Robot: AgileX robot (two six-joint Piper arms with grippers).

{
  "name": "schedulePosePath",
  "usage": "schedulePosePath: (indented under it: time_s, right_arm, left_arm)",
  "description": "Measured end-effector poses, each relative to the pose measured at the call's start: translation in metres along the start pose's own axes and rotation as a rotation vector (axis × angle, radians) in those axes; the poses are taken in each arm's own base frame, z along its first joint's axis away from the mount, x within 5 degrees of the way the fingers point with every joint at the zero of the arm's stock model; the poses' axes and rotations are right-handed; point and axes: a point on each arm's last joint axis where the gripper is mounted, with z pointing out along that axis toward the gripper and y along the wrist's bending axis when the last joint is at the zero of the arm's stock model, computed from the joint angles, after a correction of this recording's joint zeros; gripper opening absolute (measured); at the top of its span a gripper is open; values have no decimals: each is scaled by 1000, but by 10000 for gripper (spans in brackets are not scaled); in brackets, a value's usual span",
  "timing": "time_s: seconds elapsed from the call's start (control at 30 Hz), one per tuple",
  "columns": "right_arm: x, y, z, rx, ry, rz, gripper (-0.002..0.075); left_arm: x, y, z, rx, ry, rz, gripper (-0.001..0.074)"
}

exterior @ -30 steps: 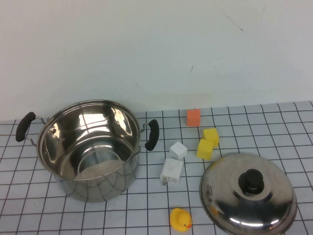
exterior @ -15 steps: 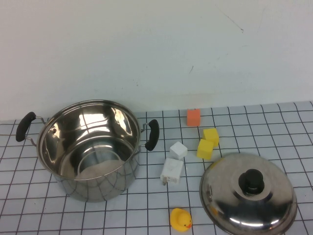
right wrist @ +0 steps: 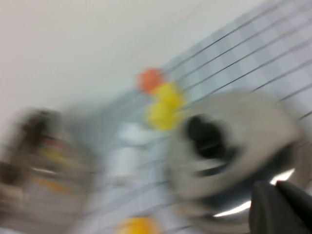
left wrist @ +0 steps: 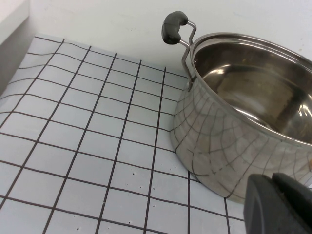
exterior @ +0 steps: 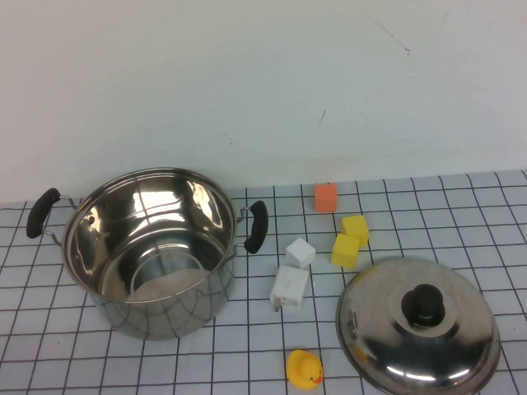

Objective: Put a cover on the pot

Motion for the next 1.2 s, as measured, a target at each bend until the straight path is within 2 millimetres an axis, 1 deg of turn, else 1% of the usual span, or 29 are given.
schedulePosePath:
  time_s: [0.1, 0.13, 0.2, 0.27, 0.4, 0.5, 0.57, 0.63, 0.67, 0.7, 0.83, 0.93, 1.03, 1.1, 1.2]
  right_arm:
    - [3, 6, 0, -77, 26, 199, -2]
    - [3, 7, 1, -89, 31, 229, -2]
    - [3, 7, 1, -95, 22, 229, -2]
    - [1, 6, 1, -88, 0, 174, -2]
    - [-1, 4, 2, -72, -35, -21, -2]
    - [-2, 7, 1, -96, -52, -128, -2]
    - [-6, 12, -1, -121, -78, -232, -2]
    - [-14, 20, -6, -149, -125, -356, -2]
    - [-19, 25, -8, -160, -143, -391, -2]
    - [-27, 31, -12, -163, -177, -442, -2]
    - [-55, 44, -12, -94, -216, -509, -2]
    - [-74, 43, -1, 21, -184, -492, 7]
    - [-90, 41, 16, 94, -187, -421, 75]
    - [-94, 43, 30, 77, -201, -436, 164]
    - [-94, 56, 57, -22, -223, -488, 325]
  left_arm:
    - [0, 0, 0, 0, 0, -2, -3]
    - [0, 0, 0, 0, 0, -4, -3]
    - [0, 1, 0, -10, -3, -7, -3]
    - [0, 1, 0, -21, -7, -10, -3]
    - [0, 1, 0, -22, -8, -11, -3]
    - [0, 1, 0, -22, -8, -11, -3]
    - [0, 1, 0, -22, -8, -11, -3]
    - [0, 1, 0, -22, -8, -11, -3]
    - [0, 1, 0, -22, -8, -11, -3]
    - [0, 1, 0, -22, -8, -11, -3]
    - [0, 1, 0, -22, -8, -11, -3]
    - [0, 1, 0, -22, -8, -11, -3]
    - [0, 1, 0, -22, -8, -11, -3]
    - [0, 1, 0, -22, -8, -11, -3]
    - [0, 1, 0, -22, -8, -11, -3]
